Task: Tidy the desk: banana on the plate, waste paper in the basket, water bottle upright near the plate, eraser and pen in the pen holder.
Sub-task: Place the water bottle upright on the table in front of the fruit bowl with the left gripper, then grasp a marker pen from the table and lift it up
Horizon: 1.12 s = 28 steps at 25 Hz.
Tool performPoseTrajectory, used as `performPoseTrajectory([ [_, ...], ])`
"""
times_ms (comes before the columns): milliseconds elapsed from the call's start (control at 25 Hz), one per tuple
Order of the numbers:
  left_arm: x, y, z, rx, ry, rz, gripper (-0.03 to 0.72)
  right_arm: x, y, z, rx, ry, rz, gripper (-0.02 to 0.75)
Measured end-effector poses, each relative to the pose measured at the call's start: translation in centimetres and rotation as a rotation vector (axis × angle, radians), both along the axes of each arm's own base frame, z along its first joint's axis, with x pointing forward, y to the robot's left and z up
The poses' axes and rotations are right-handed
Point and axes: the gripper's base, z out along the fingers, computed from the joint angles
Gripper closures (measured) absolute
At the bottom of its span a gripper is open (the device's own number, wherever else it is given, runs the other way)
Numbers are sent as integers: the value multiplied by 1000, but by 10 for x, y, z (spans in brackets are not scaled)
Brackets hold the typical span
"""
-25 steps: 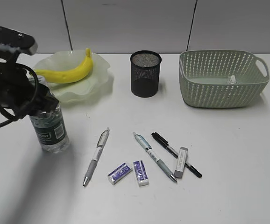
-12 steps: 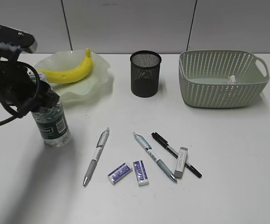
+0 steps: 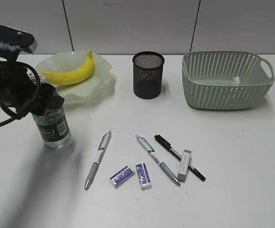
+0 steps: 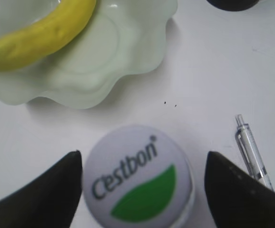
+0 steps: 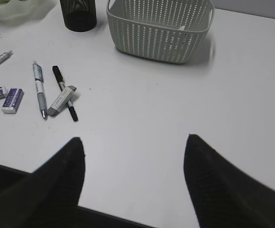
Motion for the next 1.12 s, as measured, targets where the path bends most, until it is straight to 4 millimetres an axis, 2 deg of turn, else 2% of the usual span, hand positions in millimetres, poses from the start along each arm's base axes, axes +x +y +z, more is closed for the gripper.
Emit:
performPoseTrajectory([
  [200,-10,4,28,-33,-85,-1,71,0,0,0,0,0,0,222],
  [400,-42,14,75,-72,-163,-16,97,0,0,0,0,0,0,222],
  [600,-103,36,121,-137,-182,-5,113,0,0,0,0,0,0,222],
  [720,-153,55,138,-155,-163,8,128,0,0,0,0,0,0,222],
  [880,-211,77,140,-127,-108,16,159,0,0,0,0,-1,0,222],
  [1000,-251,91,139,-121,-151,30,192,0,0,0,0,1,0,222],
  [1120,-278,99,131,-121,-205,36,225,3,1,0,-4,18,0,222],
])
